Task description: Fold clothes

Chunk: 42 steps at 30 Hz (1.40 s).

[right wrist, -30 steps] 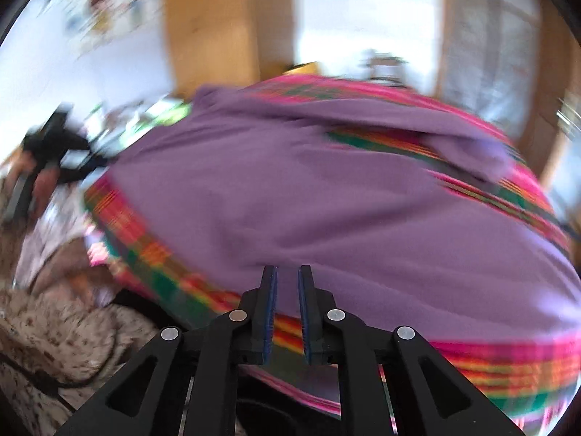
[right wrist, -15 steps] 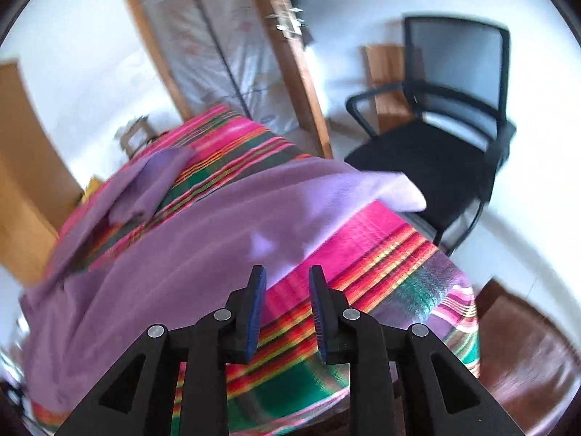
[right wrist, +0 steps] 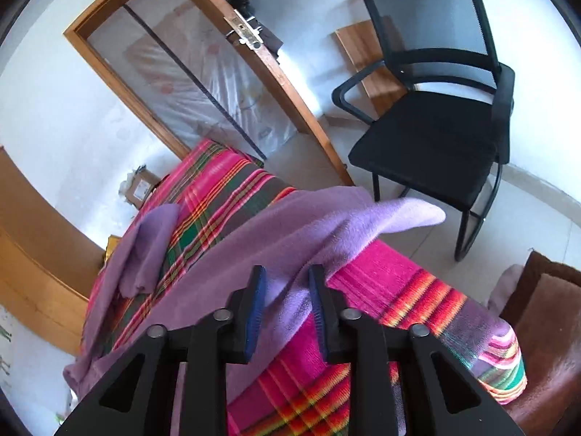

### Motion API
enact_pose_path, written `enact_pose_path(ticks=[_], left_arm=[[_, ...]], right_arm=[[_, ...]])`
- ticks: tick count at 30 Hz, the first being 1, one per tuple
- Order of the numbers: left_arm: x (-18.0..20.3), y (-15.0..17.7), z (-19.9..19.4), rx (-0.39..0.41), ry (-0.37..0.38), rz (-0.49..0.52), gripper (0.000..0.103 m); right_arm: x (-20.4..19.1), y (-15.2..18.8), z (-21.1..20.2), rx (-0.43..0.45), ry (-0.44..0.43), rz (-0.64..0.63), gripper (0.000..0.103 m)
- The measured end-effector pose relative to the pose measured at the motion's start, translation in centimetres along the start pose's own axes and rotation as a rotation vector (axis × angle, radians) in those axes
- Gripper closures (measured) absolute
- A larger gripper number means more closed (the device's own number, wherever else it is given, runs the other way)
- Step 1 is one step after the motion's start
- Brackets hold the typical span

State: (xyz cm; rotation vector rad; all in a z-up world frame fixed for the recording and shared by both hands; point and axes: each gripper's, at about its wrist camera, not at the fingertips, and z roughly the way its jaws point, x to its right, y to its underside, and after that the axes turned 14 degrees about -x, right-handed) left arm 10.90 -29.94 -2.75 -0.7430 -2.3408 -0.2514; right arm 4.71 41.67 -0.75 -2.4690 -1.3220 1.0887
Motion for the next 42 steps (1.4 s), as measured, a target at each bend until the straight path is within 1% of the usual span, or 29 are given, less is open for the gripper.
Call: enact_pose_path(ticks=[2,6,7,10,12,14,15,16,19,24,26,27,28,29,33,37,39,42], left_arm=[[0.0,0.0,0.0,0.001,0.003,-0.003,0.092],[-0.1,0.0,0.0,0.000,0.004,-0.008,0.092],[0.0,0.0,0.0,0.000,0.002,-0.009,0.092],[0.1,0.0,0.0,0.003,-0.004,-0.008,0.092],[0.0,0.0,0.0,0.005,-0.004,-0.009,0.092],[-0.1,0.1,0.0,0.006,0.001,-0.010,0.092],[-0.1,0.1,0.0,0.005,0.003,-0.011,0.092],[-0.1,0.1,0.0,0.005,0.002,-0.012,0.092],[0.1,0.2,0.0,0.007,-0.006,-0.015,0.092],[0.1,0.1,0.0,0.008,-0.010,-0.021,0.092],[0.1,0.1,0.0,0.008,-0.009,-0.024,0.092],[0.1,0.1,0.0,0.009,-0.008,-0.025,0.092],[0.1,0.1,0.0,0.009,-0.008,-0.027,0.092],[0.1,0.1,0.0,0.009,-0.008,-0.028,0.092],[0.1,0.1,0.0,0.008,-0.009,-0.034,0.092],[-0.1,0.0,0.0,0.000,0.009,-0.038,0.092],[-0.3,0.0,0.0,-0.001,0.017,-0.039,0.092],[-0.3,0.1,-0.1,-0.002,0.014,-0.038,0.092]], right_arm=[[0.1,0.1,-0.3,0.009,-0.009,-0.016,0.103],[1.0,0.5,-2.5,0.078,0.036,-0.005,0.103],[1.3,0.4,-2.8,0.082,0.041,0.003,0.103],[2.3,0.1,-2.6,0.059,0.040,0.031,0.102],[3.0,-0.1,-2.5,0.044,0.039,0.049,0.096],[3.7,-0.3,-2.4,0.029,0.039,0.068,0.080],[3.9,-0.3,-2.2,0.029,0.034,0.076,0.074],[3.9,-0.4,-2.1,0.042,0.034,0.070,0.070],[3.3,-0.9,-1.8,0.057,0.077,0.031,0.063],[2.9,-2.3,-0.2,0.009,0.113,0.032,0.063],[2.5,-2.5,0.2,0.008,0.137,0.031,0.063],[2.4,-2.6,0.2,0.017,0.143,0.029,0.070],[2.3,-2.6,0.2,0.025,0.150,0.027,0.090],[2.2,-2.5,0.1,0.031,0.150,0.019,0.094],[2.1,-2.2,-1.4,0.072,0.145,-0.006,0.096],[2.7,-2.4,-3.1,0.131,0.193,0.014,0.096],[3.3,-2.6,-3.2,0.125,0.203,0.030,0.096],[3.3,-2.0,-3.0,0.116,0.258,0.020,0.096]])
